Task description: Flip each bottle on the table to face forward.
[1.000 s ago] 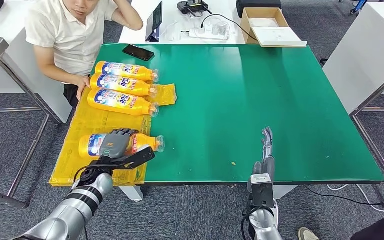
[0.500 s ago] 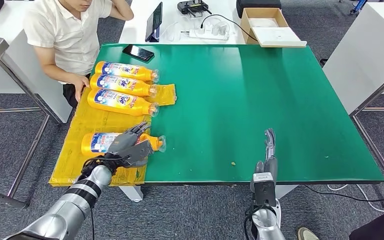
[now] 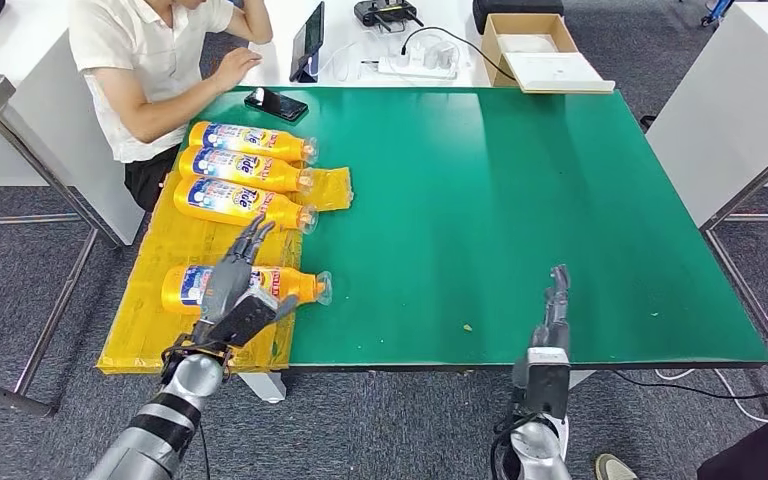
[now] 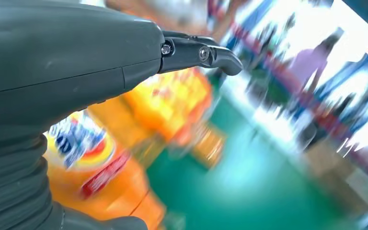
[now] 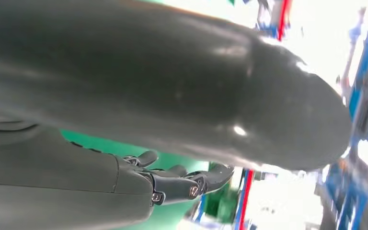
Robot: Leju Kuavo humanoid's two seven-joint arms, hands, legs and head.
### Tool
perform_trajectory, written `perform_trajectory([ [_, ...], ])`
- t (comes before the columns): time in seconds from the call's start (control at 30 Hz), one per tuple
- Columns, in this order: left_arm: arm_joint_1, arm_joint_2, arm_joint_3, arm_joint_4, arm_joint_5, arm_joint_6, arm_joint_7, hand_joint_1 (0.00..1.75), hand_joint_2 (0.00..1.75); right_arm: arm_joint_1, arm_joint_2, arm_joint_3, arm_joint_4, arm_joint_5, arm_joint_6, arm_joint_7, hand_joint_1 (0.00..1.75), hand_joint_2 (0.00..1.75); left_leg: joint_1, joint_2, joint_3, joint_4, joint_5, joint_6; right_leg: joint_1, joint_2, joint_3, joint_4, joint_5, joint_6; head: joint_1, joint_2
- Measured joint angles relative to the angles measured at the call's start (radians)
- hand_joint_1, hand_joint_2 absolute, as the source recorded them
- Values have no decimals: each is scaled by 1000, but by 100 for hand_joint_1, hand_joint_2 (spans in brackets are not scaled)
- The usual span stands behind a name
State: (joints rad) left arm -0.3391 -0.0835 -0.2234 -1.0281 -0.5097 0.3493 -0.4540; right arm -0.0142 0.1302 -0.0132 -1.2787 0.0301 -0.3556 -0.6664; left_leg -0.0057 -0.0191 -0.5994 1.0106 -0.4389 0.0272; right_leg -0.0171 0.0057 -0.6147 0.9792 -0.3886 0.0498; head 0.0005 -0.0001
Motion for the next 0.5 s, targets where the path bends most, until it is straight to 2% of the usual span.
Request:
perform_trajectory([
  [0.17, 82, 1, -27, -189, 79, 50, -19, 0, 175, 23, 44, -64, -79, -23, -13, 0, 0, 0, 0, 0, 0, 0, 0, 0, 0, 0, 0, 0, 0, 0, 0, 0],
  [0.3, 153, -3, -38, -332, 215, 48, -53, 0, 175, 47, 77, -83, -125, -12, -55, 0, 0, 175, 0, 1, 0, 0, 0, 0, 0, 0, 0, 0, 0, 0, 0, 0],
  [0.37, 200, -7, -48, -410, 277, 46, -58, 0, 175, 64, 94, -77, -153, 15, -122, 0, 0, 175, 0, 1, 0, 0, 0, 0, 0, 0, 0, 0, 0, 0, 0, 0],
  [0.5, 280, -8, -83, -509, 301, 48, -57, 0, 175, 90, 97, -2, -218, 71, -237, 0, 0, 175, 0, 2, -1, 0, -1, 0, 0, 1, -1, 0, -1, 0, 0, 0],
])
